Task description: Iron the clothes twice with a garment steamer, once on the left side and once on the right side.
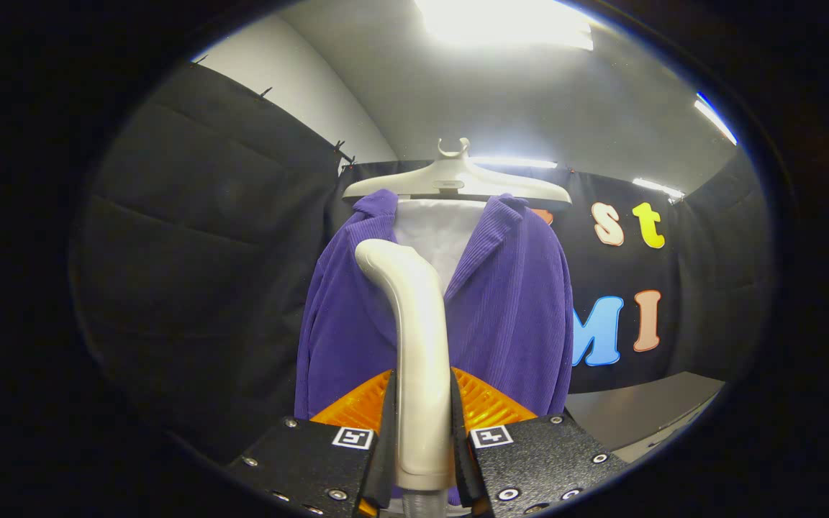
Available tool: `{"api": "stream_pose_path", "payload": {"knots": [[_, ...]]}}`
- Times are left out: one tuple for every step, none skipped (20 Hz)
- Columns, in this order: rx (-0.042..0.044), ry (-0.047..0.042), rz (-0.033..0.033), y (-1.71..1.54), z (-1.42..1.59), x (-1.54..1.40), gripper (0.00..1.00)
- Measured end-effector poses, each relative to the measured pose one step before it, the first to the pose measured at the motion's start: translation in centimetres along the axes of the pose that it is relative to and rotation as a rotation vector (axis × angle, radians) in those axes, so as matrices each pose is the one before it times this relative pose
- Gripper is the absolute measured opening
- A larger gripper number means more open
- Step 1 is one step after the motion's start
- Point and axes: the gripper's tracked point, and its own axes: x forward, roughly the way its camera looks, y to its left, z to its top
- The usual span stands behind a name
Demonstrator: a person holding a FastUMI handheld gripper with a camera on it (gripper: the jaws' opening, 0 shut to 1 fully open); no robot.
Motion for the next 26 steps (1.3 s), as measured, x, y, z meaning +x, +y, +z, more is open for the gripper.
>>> {"api": "stream_pose_path", "payload": {"knots": [[-0.00057,0.01251,0.00582,0.220,-0.849,-0.450,0.35],[-0.00084,0.01679,0.00472,0.173,-0.904,-0.353,0.35],[0.00177,0.01691,0.00236,0.209,-0.846,-0.462,0.34],[0.00220,0.01323,-0.00017,0.188,-0.841,-0.393,0.35],[0.00194,0.00434,0.00077,0.164,-0.472,-0.401,0.35],[-0.00257,-0.00157,0.00303,0.268,-0.229,-0.486,0.35],[-0.00517,0.00136,0.00329,0.143,-0.165,-0.310,0.35],[-0.00244,0.00143,0.00539,0.103,-0.134,-0.364,0.35],[0.00178,0.00272,0.00542,0.092,-0.500,-0.338,0.35],[0.00241,0.00288,0.00327,0.066,-0.396,-0.317,0.35],[-0.00034,0.00489,0.00299,0.084,-0.385,-0.303,0.35],[-0.00025,0.00810,0.00385,0.062,-0.496,-0.272,0.35],[-0.00089,0.01454,0.00474,0.176,-0.847,-0.391,0.35],[0.00219,0.01320,0.00537,0.106,-0.709,-0.241,0.35],[0.00384,0.01350,0.00843,0.328,-0.822,-0.252,0.35],[-0.00021,0.01648,0.00577,0.211,-0.887,-0.290,0.35],[-0.00221,0.01396,0.00126,0.146,-0.813,-0.220,0.35],[-0.00029,0.01756,0.00082,0.038,-0.902,-0.207,0.35],[0.00572,0.01754,0.00025,0.015,-1.019,-0.020,0.35],[0.00689,0.01866,-0.00051,-0.048,-1.044,-0.091,0.35],[0.00192,0.01818,-0.00069,-0.053,-0.924,-0.010,0.35],[-0.00031,0.01846,-0.00095,-0.016,-0.928,-0.037,0.35],[-0.00019,0.01782,-0.00204,-0.042,-1.045,-0.035,0.35],[0.00057,0.01548,0.00001,-0.060,-0.810,-0.120,0.35],[-0.00039,0.01130,0.00343,0.216,-0.856,-0.121,0.35],[-0.00151,0.00884,0.00226,0.183,-0.640,-0.115,0.35]]}}
